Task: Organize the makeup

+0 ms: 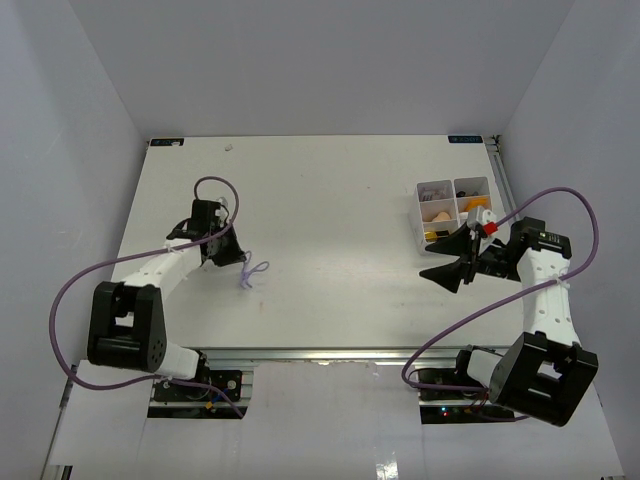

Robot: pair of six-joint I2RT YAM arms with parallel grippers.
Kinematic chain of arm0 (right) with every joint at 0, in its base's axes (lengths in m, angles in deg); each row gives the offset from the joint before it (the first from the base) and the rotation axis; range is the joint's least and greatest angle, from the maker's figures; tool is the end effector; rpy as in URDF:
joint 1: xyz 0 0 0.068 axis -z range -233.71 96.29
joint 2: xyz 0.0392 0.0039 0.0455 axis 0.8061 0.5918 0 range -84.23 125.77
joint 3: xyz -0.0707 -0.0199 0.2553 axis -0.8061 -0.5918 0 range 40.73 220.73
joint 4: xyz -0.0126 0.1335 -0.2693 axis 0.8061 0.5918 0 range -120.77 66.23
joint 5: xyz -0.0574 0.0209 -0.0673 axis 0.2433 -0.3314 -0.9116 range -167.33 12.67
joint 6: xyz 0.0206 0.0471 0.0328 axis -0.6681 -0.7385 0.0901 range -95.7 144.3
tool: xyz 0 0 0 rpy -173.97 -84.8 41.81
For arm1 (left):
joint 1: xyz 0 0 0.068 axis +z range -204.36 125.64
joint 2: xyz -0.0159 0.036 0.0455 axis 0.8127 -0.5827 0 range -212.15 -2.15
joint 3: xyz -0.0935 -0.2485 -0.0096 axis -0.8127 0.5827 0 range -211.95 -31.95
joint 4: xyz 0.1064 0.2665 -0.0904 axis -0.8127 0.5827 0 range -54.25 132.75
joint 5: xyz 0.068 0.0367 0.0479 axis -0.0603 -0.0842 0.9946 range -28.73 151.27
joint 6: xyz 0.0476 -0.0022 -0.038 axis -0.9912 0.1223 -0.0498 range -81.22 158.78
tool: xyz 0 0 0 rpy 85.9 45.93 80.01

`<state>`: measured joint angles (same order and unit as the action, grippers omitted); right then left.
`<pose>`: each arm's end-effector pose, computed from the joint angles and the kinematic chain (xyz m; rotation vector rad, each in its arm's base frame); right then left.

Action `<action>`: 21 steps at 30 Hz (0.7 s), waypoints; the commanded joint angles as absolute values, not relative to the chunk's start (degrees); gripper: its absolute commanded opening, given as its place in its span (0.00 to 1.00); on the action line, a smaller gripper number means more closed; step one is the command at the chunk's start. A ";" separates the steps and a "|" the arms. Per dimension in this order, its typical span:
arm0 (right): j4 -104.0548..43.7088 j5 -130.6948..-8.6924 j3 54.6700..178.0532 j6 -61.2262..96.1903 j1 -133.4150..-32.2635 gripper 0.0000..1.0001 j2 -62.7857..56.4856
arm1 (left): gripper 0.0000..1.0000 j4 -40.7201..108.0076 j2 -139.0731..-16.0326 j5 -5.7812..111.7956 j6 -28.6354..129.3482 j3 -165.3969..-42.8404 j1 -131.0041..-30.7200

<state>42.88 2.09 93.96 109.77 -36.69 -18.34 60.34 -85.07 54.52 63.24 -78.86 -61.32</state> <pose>0.2171 -0.0195 0.2612 -1.0806 1.5006 0.9146 0.3111 -0.0434 0.1442 -0.3638 2.6340 -0.3398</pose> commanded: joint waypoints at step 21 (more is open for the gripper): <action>-2.05 -14.61 95.95 51.26 -53.09 0.90 -18.64 | 0.00 20.19 -92.22 60.31 73.76 -91.89 -100.58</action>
